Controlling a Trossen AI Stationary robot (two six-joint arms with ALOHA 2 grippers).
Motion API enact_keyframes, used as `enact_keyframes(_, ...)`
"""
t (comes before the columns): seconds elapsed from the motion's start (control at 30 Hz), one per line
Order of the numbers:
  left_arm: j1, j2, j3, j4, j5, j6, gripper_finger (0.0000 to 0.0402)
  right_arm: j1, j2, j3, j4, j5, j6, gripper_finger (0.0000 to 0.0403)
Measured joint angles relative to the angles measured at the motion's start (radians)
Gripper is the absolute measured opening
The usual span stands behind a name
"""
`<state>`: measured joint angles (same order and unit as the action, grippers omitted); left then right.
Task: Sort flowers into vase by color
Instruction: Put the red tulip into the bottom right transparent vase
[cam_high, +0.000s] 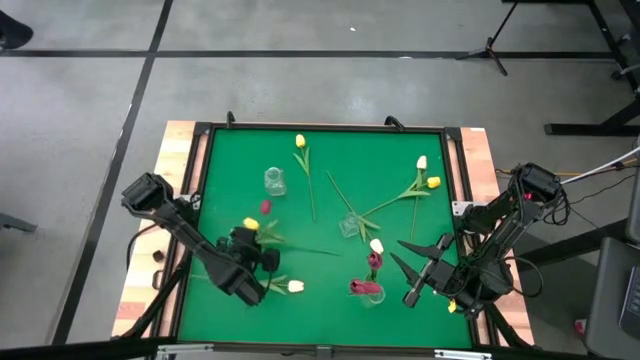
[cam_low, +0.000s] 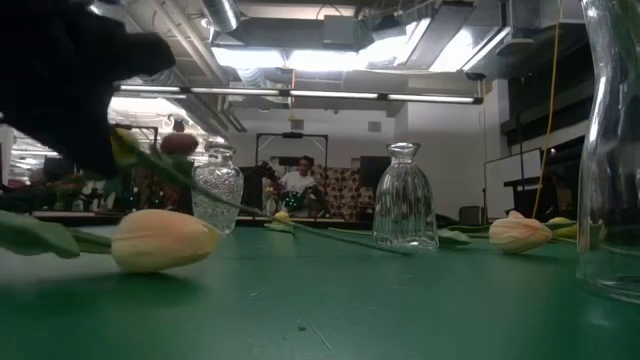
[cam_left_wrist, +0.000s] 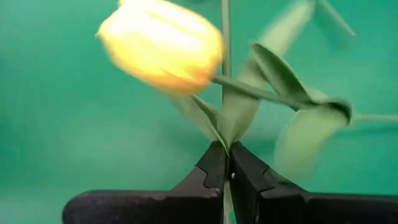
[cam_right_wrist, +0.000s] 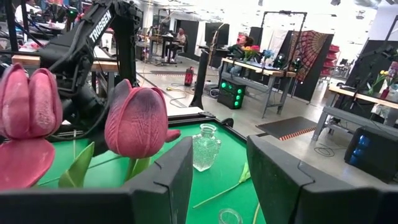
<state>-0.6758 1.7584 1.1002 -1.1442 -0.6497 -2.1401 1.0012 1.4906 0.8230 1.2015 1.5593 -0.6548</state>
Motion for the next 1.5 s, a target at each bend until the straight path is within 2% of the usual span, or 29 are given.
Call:
enact_keyframes(0.2, 0.018, -0.002, 0.064, -0.090, -0.154, 0.030, 0.0001, 0.000, 0.000, 0.000, 0.000, 0.000, 0.000, 0.0152)
enact_keyframes(0.5, 0.073, -0.003, 0.202, -0.350, -0.373, 0.059, 0.0005, 0.000, 0.000, 0.000, 0.002, -0.007, -0.002, 0.0152)
enact_keyframes(0.7, 0.127, -0.003, 0.290, -0.417, -0.389, 0.251, 0.0008, 0.000, 0.000, 0.000, 0.005, 0.010, -0.003, 0.0152)
enact_keyframes(0.97, 0.198, -0.003, 0.372, -0.419, -0.390, 0.630, 0.0007, -0.001, 0.000, 0.000, 0.005, 0.011, -0.004, 0.0152)
enact_keyframes(1.13, 0.243, -0.003, 0.444, -0.420, -0.424, 0.843, 0.0008, 0.000, 0.000, 0.000, 0.005, 0.011, -0.004, 0.0152)
enact_keyframes(1.5, 0.303, -0.004, 0.750, -0.415, -0.561, 1.254, 0.0008, -0.001, 0.000, 0.000, 0.013, 0.011, -0.023, 0.0152)
